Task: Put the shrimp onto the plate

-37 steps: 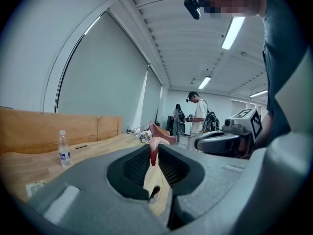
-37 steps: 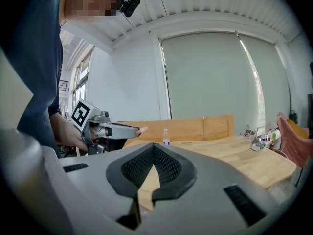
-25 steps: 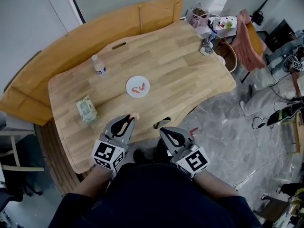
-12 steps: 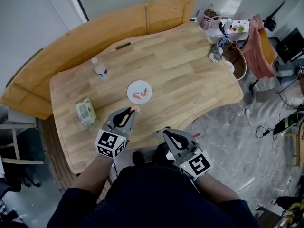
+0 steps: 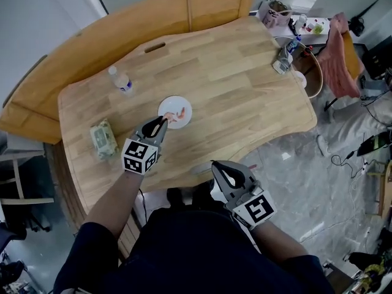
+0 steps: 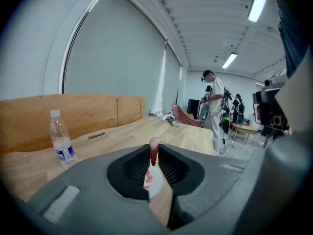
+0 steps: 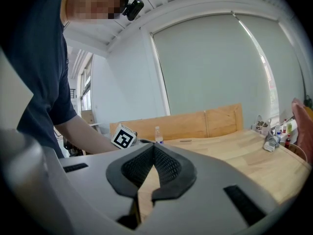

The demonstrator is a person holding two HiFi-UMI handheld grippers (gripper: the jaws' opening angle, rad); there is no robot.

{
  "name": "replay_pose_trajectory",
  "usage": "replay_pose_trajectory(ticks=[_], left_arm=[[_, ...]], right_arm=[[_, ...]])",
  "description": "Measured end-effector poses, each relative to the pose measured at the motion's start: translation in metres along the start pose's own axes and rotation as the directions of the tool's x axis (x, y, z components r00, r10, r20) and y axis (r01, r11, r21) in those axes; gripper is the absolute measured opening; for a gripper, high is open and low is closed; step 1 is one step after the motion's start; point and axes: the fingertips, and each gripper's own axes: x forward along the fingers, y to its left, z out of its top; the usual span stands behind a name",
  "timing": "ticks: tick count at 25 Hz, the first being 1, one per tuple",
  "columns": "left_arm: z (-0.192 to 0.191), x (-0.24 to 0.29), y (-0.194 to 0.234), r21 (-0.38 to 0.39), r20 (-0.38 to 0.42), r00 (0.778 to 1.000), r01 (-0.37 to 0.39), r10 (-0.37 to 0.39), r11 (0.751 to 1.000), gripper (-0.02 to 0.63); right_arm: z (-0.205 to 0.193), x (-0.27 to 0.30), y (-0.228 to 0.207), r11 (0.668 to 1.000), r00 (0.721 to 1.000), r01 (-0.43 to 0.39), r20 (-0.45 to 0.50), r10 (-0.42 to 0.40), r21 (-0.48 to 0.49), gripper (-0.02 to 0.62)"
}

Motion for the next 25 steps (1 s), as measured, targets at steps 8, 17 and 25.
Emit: replay_pose_trajectory(ticks=[8,17,25], left_arm=[[-0.046,0.051,0.035,0.032,-0.103,0.994,-0.025,0.028,0.999,0.058],[-0.086,0.097,0.054,0.078,-0.215,0.976,0.002,0.015,0.997,0.058],[-0.113,0.126,0.062,0.117,-0.312,0.95,0.022,0.015,0.993,0.058]], right_arm=[[-0.015,0.0,-0.019,1.0,0.999,0.0,-0.034,0.0,0.016,0.011],[-0.026,0.003,-0.032,0.999,0.998,-0.014,-0.059,0.017,0.038,0.011],[-0.041,0.007,-0.041,0.998,0.996,-0.029,-0.088,0.034,0.061,0.011]])
